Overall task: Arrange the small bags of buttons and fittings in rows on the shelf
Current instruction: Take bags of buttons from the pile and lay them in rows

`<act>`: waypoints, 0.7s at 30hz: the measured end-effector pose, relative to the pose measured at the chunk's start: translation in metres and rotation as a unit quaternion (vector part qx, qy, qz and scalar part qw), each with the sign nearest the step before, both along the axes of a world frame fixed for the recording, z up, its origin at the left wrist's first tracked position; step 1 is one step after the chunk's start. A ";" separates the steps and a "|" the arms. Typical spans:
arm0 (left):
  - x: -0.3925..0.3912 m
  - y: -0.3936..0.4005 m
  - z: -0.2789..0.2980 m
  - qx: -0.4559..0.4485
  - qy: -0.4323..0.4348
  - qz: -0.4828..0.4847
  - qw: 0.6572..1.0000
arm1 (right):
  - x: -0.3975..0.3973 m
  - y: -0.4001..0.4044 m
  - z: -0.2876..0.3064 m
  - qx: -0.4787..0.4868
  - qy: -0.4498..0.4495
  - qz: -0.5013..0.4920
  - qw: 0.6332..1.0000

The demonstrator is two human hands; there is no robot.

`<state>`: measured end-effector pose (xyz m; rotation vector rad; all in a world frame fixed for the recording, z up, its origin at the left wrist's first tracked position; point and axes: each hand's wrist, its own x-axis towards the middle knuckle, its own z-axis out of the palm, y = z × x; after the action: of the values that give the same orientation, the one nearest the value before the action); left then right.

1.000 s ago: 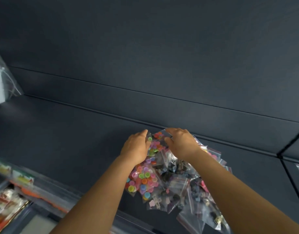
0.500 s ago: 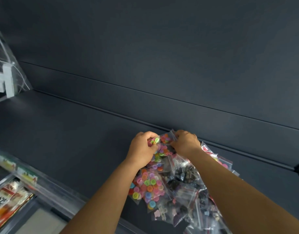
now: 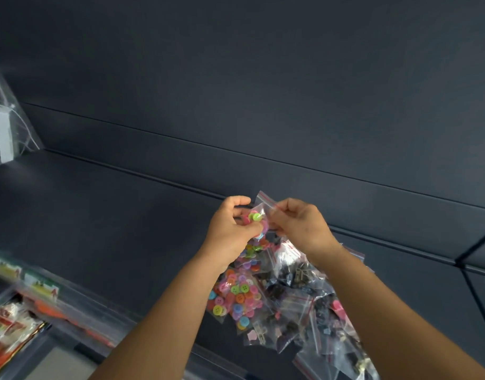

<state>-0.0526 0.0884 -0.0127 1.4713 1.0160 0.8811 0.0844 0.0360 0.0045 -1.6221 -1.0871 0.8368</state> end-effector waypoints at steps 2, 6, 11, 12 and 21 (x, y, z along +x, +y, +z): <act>0.006 -0.008 0.006 0.007 -0.005 -0.011 1.000 | 0.001 -0.013 0.004 0.009 0.057 0.011 0.998; 0.022 -0.027 0.015 0.023 -0.005 -0.045 0.999 | 0.009 -0.041 0.009 0.018 0.071 -0.003 0.997; 0.045 -0.054 0.023 -0.041 -0.054 -0.079 0.995 | 0.025 -0.078 0.010 0.050 0.103 -0.091 0.989; 0.050 -0.059 0.023 -0.064 -0.065 -0.090 0.992 | 0.027 -0.087 0.009 0.057 0.118 -0.105 0.986; 0.090 -0.107 0.024 -0.089 -0.035 -0.198 0.976 | 0.059 -0.163 0.015 0.038 0.136 -0.143 0.980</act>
<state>0.0375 -0.0183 0.0117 1.4126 0.6949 0.5362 0.1435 -0.1274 0.0192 -1.5027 -0.6669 0.7865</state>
